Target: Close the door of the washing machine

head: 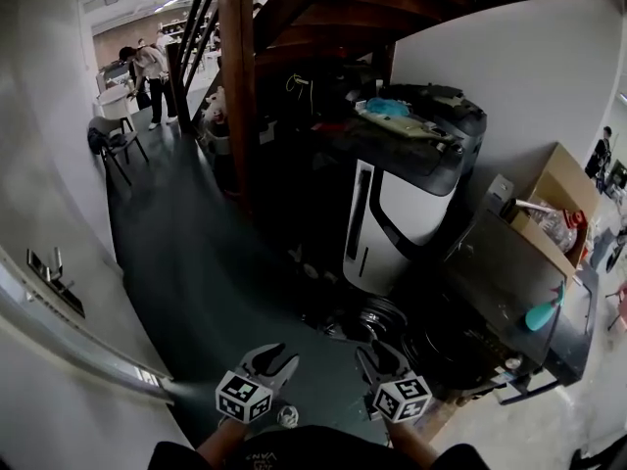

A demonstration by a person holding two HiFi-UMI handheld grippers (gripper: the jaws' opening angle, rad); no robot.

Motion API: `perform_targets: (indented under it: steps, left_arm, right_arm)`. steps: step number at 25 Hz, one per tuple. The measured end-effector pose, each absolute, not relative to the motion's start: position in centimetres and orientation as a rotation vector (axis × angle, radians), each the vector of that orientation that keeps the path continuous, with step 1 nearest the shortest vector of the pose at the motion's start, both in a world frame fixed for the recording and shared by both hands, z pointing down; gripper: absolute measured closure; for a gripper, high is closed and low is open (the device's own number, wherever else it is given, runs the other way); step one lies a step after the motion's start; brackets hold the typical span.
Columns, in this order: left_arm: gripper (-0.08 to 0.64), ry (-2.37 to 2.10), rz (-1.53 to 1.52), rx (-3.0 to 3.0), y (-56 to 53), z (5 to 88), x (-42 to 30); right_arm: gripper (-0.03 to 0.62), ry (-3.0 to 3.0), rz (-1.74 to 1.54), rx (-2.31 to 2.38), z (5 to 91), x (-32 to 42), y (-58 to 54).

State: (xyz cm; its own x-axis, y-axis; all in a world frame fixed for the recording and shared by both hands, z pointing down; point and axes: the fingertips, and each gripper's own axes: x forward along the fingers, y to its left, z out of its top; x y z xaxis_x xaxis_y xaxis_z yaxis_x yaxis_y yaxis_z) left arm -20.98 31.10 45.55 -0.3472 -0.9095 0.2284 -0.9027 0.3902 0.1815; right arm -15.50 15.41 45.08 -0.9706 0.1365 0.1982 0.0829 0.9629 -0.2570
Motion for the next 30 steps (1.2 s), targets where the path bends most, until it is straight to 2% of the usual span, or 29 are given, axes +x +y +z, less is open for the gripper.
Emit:
perform_targets:
  steps: [14, 30]
  left_arm:
    - [0.413, -2.127, 0.053, 1.782, 29.8, 49.7, -30.3]
    - [0.413, -2.059, 0.152, 1.785, 15.8, 55.7, -37.2]
  right_arm:
    - [0.436, -2.877, 0.436, 0.211, 47.3, -21.1, 14.4]
    - [0.437, -2.779, 0.483, 0.333, 51.6, -23.7, 2.8]
